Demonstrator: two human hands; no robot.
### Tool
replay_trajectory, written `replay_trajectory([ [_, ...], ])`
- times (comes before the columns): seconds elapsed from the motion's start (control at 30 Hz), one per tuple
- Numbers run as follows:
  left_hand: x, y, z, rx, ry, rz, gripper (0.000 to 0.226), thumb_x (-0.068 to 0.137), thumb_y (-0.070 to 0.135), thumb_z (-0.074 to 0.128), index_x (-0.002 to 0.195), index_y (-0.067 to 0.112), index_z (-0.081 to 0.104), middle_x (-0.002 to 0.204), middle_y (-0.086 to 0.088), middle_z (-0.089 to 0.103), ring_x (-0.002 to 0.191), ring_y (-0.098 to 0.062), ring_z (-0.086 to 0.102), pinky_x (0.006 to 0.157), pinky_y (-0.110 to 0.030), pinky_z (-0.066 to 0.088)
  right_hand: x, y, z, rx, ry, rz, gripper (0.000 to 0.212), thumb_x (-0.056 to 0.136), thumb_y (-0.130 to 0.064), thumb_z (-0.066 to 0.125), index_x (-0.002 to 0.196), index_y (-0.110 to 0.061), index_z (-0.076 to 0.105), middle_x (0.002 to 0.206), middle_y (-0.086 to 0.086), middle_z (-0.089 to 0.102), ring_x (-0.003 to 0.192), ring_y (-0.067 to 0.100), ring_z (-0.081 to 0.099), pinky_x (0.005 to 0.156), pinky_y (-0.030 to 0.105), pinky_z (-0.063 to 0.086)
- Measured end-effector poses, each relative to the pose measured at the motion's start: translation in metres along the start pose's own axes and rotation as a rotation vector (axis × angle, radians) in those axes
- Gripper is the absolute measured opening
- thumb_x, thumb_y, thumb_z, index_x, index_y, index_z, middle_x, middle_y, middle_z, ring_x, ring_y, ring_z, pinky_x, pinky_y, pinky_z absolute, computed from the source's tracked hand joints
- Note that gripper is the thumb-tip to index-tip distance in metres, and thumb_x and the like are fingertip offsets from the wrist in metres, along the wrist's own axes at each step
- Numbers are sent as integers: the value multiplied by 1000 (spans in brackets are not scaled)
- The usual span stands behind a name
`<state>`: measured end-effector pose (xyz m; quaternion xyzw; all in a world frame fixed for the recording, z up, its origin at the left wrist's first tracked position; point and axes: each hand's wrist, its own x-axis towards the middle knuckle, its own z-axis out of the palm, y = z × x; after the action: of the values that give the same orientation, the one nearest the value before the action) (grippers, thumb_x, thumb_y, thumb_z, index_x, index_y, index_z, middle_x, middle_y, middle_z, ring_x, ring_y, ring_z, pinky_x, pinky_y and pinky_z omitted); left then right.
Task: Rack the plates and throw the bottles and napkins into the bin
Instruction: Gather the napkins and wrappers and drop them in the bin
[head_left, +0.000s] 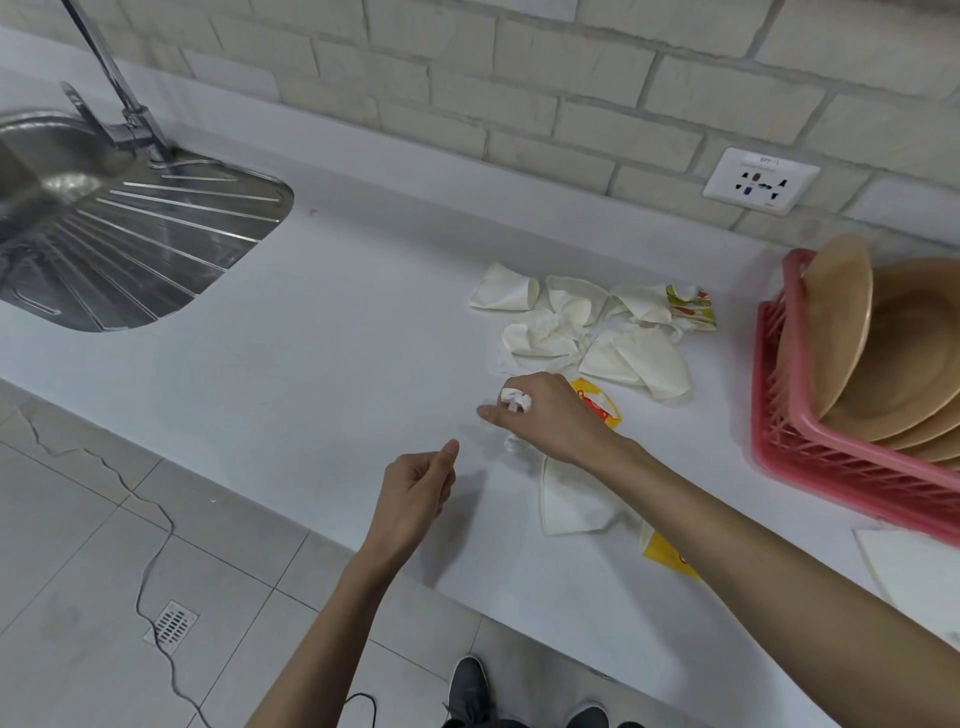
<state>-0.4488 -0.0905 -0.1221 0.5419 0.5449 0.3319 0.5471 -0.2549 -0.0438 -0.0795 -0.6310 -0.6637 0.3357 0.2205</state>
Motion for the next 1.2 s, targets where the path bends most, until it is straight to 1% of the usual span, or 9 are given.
replay_trajectory([
  [0.1, 1, 0, 0, -4, 1, 2, 57, 102, 35, 50, 62, 3, 25, 59, -8, 24, 52, -18, 20, 48, -28, 20, 0, 1, 0, -26, 3, 19, 48, 78, -45, 77, 61, -7, 53, 55, -6, 48, 50, 8, 41, 49, 21, 30],
  [0.3, -1, -1, -1, 19, -6, 3, 58, 102, 36, 50, 62, 1, 27, 58, -8, 26, 53, -19, 21, 49, -29, 22, -2, 1, 3, -67, -31, -20, 30, 85, -31, 73, 75, -5, 64, 70, 7, 63, 62, 18, 57, 56, 31, 42],
  [0.47, 0, -5, -1, 50, -8, 8, 58, 102, 37, 49, 62, -1, 31, 57, -7, 30, 53, -19, 26, 50, -30, 25, -5, -1, 0, 133, -115, 77, 25, 95, -19, 62, 78, -1, 61, 65, 19, 62, 50, 26, 68, 37, 29, 47],
  [0.6, 3, -4, 0, 60, -17, 12, 57, 102, 37, 50, 59, 3, 33, 54, -4, 32, 51, -18, 28, 49, -27, 26, -8, -3, -1, 124, -112, 79, 36, 94, -18, 62, 61, -8, 49, 56, 21, 55, 34, 21, 55, 35, 21, 34],
  [0.77, 9, -3, 0, 58, -18, 17, 52, 101, 36, 53, 58, 6, 49, 49, -1, 38, 45, -13, 32, 47, -23, 30, -10, -5, -2, 37, -81, 117, 57, 90, -49, 64, 60, -1, 63, 52, 12, 58, 38, 10, 46, 44, 25, 37],
  [0.9, 13, -3, 0, 85, 10, 42, 45, 100, 35, 54, 65, 7, 58, 51, 2, 40, 47, -11, 36, 49, -23, 32, -10, 1, 2, -41, -39, 158, 77, 92, -70, 38, 51, -5, 43, 47, 5, 44, 42, 15, 40, 56, 33, 40],
  [1.03, 16, -2, 0, 112, 9, 49, 44, 101, 33, 54, 62, 12, 52, 54, 4, 45, 49, -10, 37, 52, -25, 33, -10, 2, 0, -55, -44, 112, 51, 97, -42, 53, 58, -11, 46, 54, 1, 41, 47, 14, 33, 54, 30, 29],
  [1.13, 17, 0, 2, 91, 5, 51, 39, 100, 30, 55, 67, 11, 60, 55, 1, 47, 49, -12, 38, 49, -23, 34, -14, 2, -1, -90, -18, 87, 14, 96, -20, 55, 96, -15, 69, 78, -7, 59, 65, 4, 53, 60, 23, 38],
  [1.2, 18, 3, 4, 74, -8, 58, 32, 101, 25, 54, 74, 12, 67, 56, 0, 50, 48, -12, 40, 47, -20, 34, -17, 4, -1, -94, -5, 89, 25, 96, -12, 51, 115, -18, 67, 99, -3, 61, 78, 8, 54, 60, 15, 37],
])
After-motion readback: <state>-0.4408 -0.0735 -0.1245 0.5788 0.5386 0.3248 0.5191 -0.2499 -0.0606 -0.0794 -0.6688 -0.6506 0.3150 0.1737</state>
